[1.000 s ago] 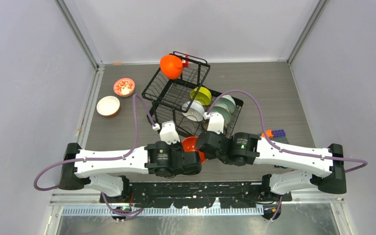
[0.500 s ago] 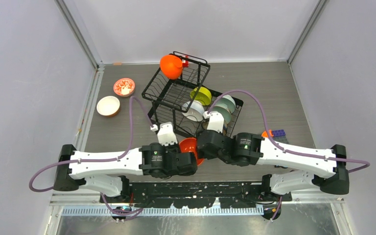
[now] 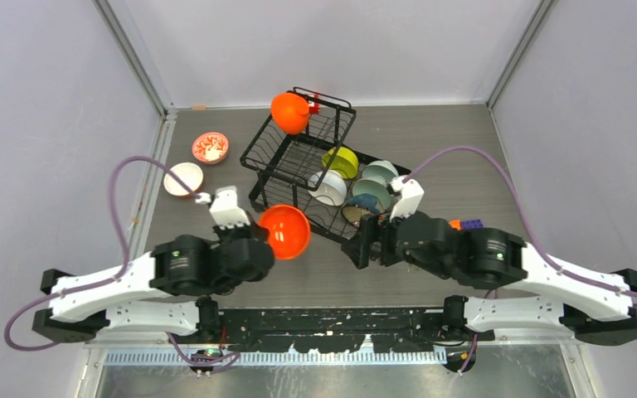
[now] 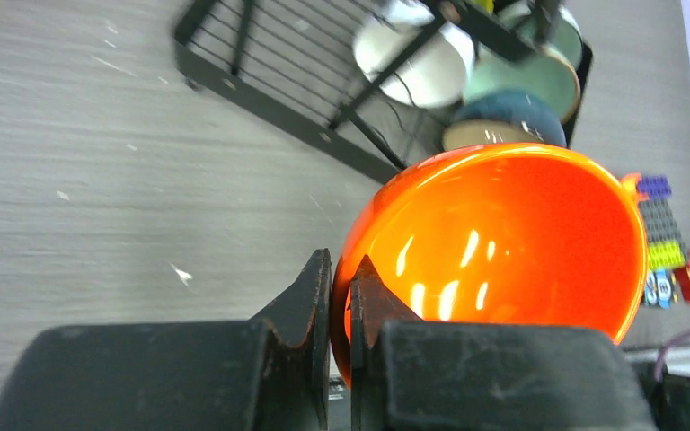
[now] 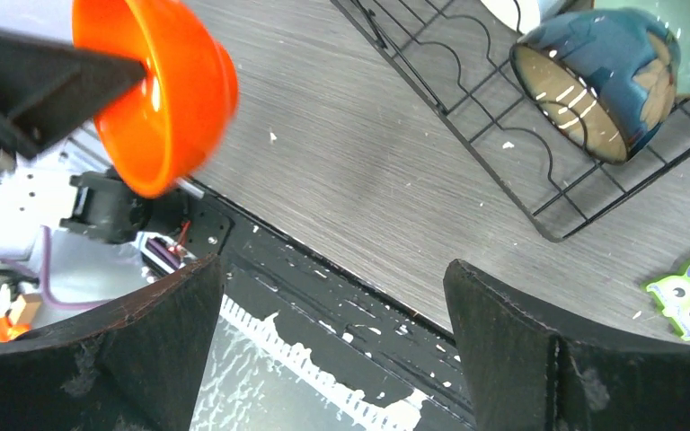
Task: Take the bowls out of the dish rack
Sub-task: Place the bowl at the center of the board.
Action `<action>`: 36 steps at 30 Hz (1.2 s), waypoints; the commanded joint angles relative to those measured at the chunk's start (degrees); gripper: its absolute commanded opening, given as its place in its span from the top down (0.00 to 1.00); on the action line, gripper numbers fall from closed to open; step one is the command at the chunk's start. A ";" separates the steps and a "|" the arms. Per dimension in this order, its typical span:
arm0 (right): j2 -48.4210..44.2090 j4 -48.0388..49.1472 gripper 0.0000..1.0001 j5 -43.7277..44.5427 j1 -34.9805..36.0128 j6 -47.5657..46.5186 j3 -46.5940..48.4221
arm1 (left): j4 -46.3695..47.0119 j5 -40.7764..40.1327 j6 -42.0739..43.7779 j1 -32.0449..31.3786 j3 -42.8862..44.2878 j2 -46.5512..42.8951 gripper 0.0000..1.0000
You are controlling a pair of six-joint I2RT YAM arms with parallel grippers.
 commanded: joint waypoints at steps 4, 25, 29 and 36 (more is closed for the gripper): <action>-7.79 4.67 0.04 -2.33 0.30 -9.50 -2.82 | -0.17 -8.76 18.54 12.64 3.48 -9.49 1.00; -20.31 9.63 0.04 -1.02 0.34 -13.84 -13.24 | 21.21 45.34 30.72 84.18 5.68 6.36 1.00; -21.68 11.65 0.04 -1.72 0.34 -12.91 -16.53 | 25.01 50.38 27.07 90.26 -0.43 10.63 1.00; -21.62 14.23 0.05 -2.55 0.32 -12.94 -20.03 | 31.92 50.70 25.00 89.64 -8.02 15.53 1.00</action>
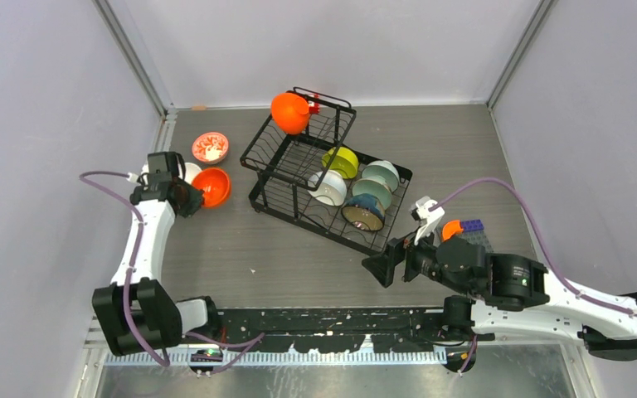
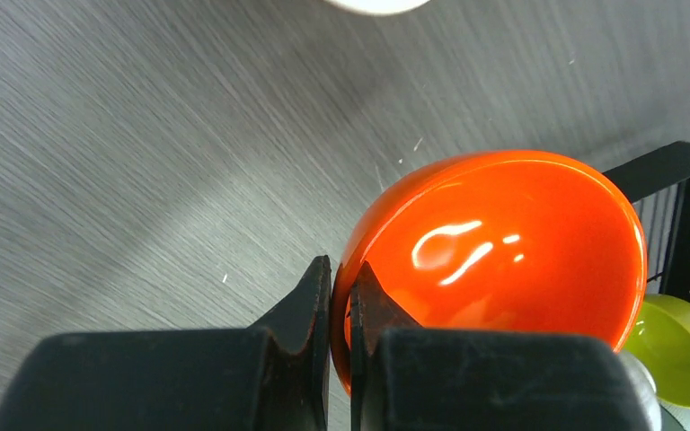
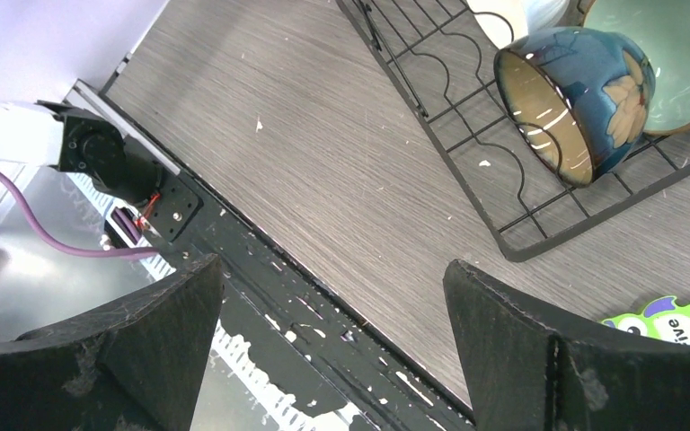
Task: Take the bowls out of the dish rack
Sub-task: Place the bowl at the center of the board.
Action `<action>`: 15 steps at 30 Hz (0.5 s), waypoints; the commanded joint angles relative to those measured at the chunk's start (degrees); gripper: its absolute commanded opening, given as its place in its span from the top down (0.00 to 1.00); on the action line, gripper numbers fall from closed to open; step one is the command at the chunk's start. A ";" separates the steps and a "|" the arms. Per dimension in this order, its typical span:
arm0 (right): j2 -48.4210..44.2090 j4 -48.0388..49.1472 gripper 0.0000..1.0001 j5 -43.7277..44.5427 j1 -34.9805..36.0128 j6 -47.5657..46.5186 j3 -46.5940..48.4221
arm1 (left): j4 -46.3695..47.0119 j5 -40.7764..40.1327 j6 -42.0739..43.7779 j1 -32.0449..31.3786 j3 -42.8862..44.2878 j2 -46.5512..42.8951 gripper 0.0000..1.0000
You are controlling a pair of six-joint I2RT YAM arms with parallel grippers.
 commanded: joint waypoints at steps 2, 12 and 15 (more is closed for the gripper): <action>0.36 5.95 0.05 -0.04 0.32 -0.55 -2.06 | 9.63 1.46 -2.38 -1.06 -1.89 2.85 1.00; 2.76 6.70 0.05 3.45 0.34 -2.98 -1.88 | 11.54 -2.73 -3.55 -2.46 4.44 15.17 1.00; 2.46 6.74 0.04 5.56 0.34 -3.79 -1.87 | 11.74 -4.28 -3.18 -3.69 6.84 18.31 1.00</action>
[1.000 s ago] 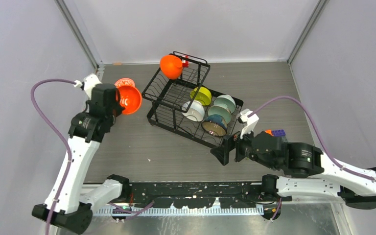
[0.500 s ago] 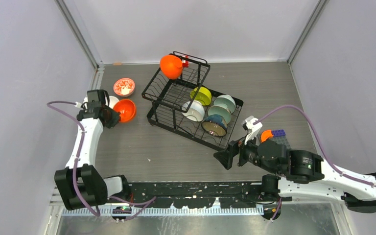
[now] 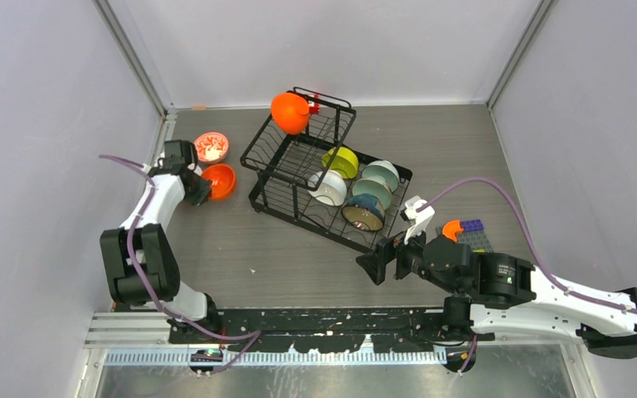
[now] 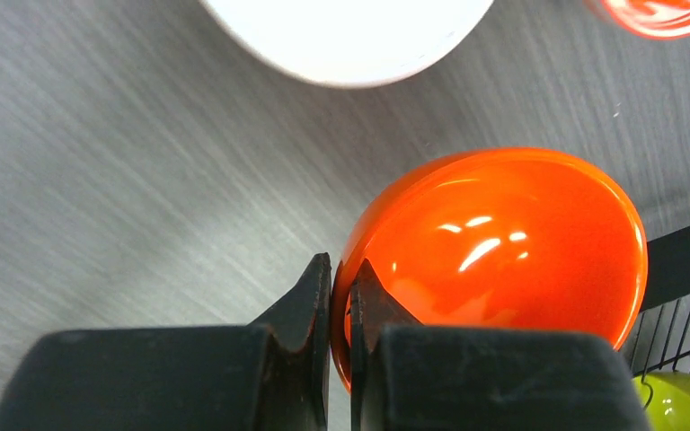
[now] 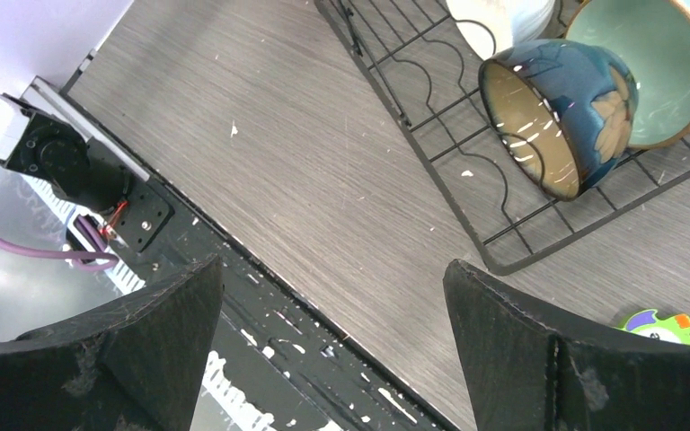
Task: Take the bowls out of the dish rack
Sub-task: Place the bowl at the center of the board.
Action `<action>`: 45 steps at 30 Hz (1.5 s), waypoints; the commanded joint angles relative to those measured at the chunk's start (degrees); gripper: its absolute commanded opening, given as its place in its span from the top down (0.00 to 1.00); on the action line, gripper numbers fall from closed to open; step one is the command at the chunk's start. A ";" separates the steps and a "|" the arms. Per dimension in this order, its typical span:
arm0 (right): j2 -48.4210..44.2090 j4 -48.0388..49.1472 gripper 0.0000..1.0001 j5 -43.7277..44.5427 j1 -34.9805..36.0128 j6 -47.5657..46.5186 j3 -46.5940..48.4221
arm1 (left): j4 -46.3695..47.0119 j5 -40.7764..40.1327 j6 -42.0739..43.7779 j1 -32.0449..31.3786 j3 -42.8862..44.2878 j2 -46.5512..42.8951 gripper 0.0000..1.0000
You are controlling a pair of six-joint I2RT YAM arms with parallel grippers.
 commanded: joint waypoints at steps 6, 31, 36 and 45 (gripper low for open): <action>-1.06 3.35 0.04 6.24 0.31 -3.41 0.68 | 4.81 -8.17 1.25 -4.35 8.57 6.49 1.00; -0.76 8.06 0.04 7.21 0.26 -6.87 -1.48 | -8.91 -18.83 1.49 -3.32 -11.97 -21.69 1.00; 2.38 10.83 0.04 4.46 0.25 -6.21 -1.95 | -9.46 -10.20 3.10 9.03 -15.39 -21.11 1.00; 3.35 12.46 0.04 3.25 0.19 -5.04 -2.93 | -5.18 -8.94 1.33 16.79 -19.25 -22.53 1.00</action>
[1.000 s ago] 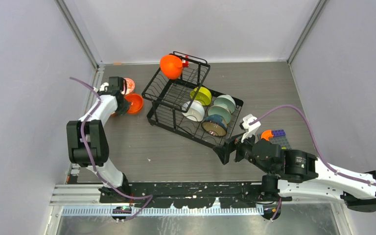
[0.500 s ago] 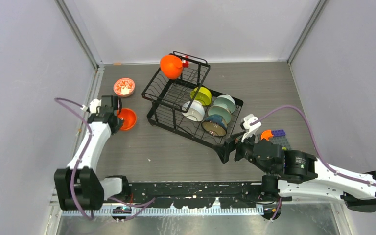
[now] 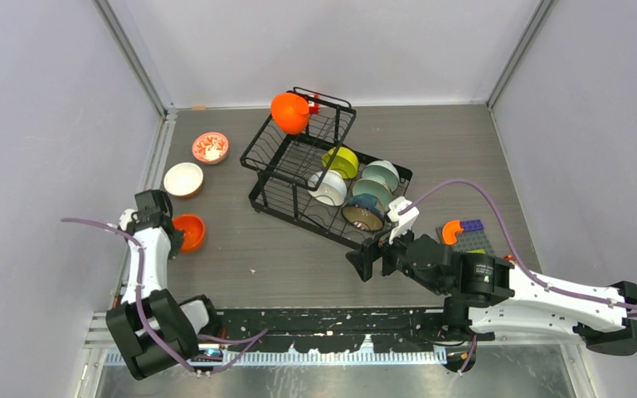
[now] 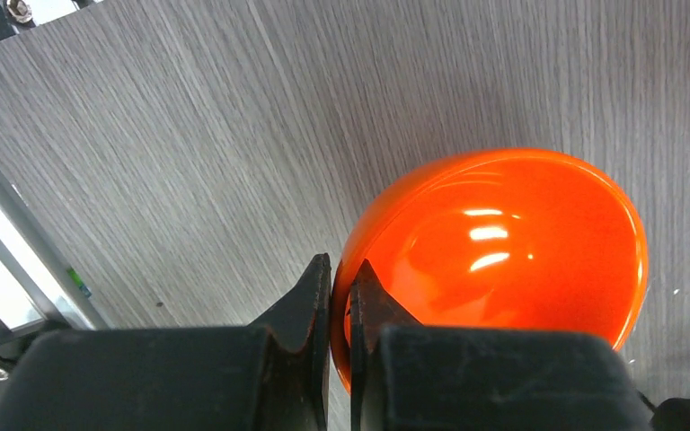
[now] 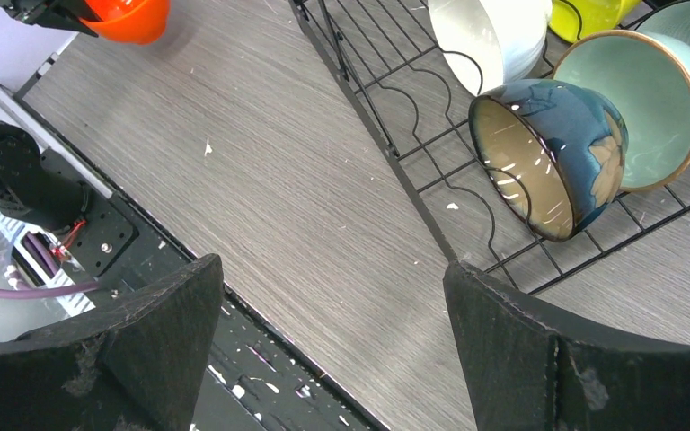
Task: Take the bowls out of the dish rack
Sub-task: Place the bowl at the center of the board.
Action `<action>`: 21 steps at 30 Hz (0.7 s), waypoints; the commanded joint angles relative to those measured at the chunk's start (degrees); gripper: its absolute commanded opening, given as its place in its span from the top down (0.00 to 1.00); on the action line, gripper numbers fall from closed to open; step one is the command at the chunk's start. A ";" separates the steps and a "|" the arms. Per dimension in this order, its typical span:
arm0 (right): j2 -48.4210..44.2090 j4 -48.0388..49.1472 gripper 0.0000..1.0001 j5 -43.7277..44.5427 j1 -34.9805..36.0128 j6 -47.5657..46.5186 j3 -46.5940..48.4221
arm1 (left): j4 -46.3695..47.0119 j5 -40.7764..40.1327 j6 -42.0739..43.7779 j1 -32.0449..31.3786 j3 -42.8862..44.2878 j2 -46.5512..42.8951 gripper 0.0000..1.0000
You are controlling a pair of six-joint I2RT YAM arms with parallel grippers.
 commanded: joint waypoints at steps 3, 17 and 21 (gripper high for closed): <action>-0.47 2.41 0.04 0.02 0.26 0.88 0.64 | 6.37 2.12 -3.19 3.73 0.47 3.43 1.00; -2.15 0.85 0.04 1.90 0.30 1.52 0.24 | 13.04 1.81 -3.69 5.22 3.50 12.40 0.98; -2.60 0.08 0.04 2.44 0.27 1.55 0.23 | 13.68 1.66 -3.40 5.23 3.88 13.66 0.87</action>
